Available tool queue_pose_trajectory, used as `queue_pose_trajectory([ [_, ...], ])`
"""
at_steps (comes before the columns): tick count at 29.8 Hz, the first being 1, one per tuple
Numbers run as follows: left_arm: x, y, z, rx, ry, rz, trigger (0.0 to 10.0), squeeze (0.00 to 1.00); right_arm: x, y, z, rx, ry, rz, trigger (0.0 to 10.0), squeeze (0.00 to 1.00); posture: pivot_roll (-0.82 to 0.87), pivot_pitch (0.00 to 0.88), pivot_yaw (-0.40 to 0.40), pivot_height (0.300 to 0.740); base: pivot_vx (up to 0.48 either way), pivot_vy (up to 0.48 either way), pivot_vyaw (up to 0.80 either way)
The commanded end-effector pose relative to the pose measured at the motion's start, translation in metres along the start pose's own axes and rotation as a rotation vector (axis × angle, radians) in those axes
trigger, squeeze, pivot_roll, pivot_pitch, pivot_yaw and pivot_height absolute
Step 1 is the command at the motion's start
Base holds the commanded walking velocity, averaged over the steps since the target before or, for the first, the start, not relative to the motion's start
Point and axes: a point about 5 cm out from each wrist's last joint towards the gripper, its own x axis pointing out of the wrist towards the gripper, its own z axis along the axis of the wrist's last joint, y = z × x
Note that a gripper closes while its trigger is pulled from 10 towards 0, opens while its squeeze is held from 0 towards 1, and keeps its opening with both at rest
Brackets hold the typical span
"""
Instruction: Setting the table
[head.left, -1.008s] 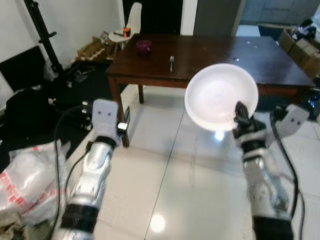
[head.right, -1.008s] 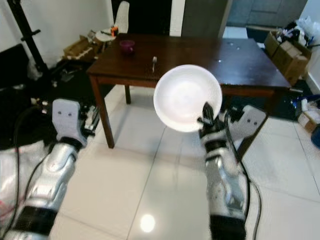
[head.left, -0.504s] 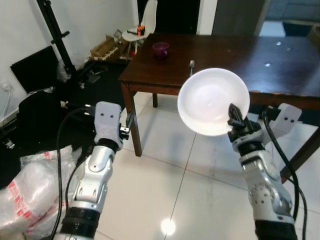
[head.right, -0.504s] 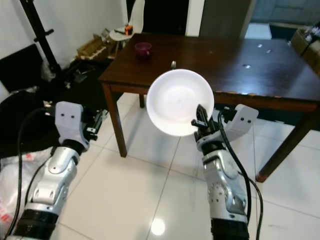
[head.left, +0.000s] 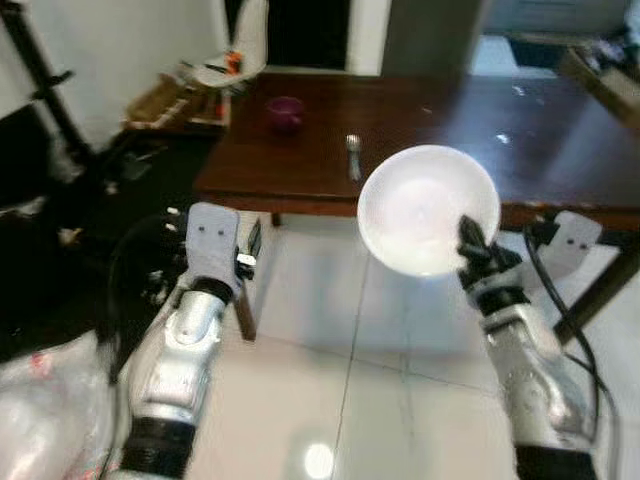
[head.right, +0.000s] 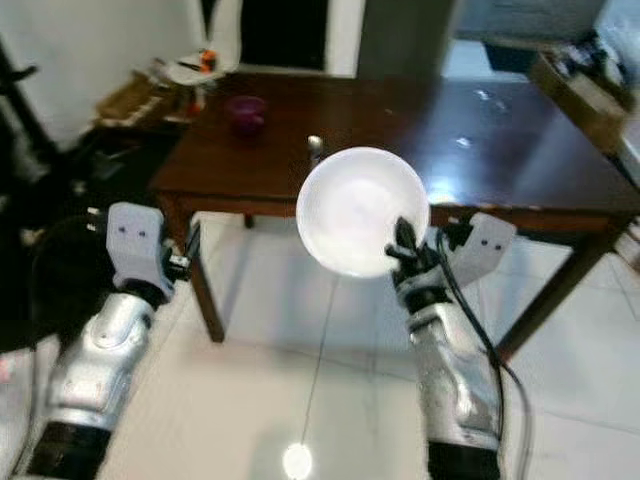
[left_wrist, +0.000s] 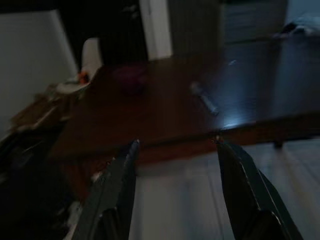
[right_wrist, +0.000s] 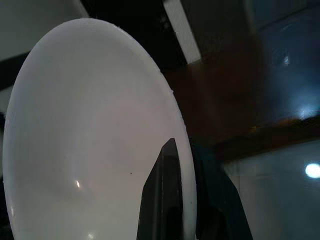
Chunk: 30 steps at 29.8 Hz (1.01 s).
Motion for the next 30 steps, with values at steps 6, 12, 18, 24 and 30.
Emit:
queue_pose_trajectory([
  [6,-0.003,0.012,-0.002,0.026,0.020,0.039,10.0,0.07,0.002,0.016,-0.003,-0.011,0.021,0.087,10.0,0.00,-0.10,0.000,0.115,0.740,0.480,0.000,0.00],
  [12,-0.003,0.014,-0.003,0.030,0.022,0.050,10.0,0.07,-0.002,0.042,-0.010,0.031,0.099,0.282,10.0,0.00,-0.10,0.000,0.112,0.740,0.480,0.000,0.00],
  [18,-0.003,0.014,-0.002,0.032,0.019,0.049,10.0,0.07,-0.003,0.050,-0.014,0.033,0.120,0.321,10.0,0.00,-0.09,0.000,0.110,0.740,0.480,0.000,0.00],
  [24,-0.003,0.013,-0.001,0.034,0.014,0.042,10.0,0.07,-0.002,0.052,-0.017,0.031,0.139,0.336,10.0,0.00,-0.09,0.000,0.110,0.740,0.480,0.000,0.00],
  [30,-0.003,0.012,0.000,0.034,0.011,0.040,10.0,0.07,-0.004,0.051,-0.022,0.020,0.177,0.347,10.0,0.00,-0.10,0.000,0.109,0.740,0.480,0.000,0.00],
])
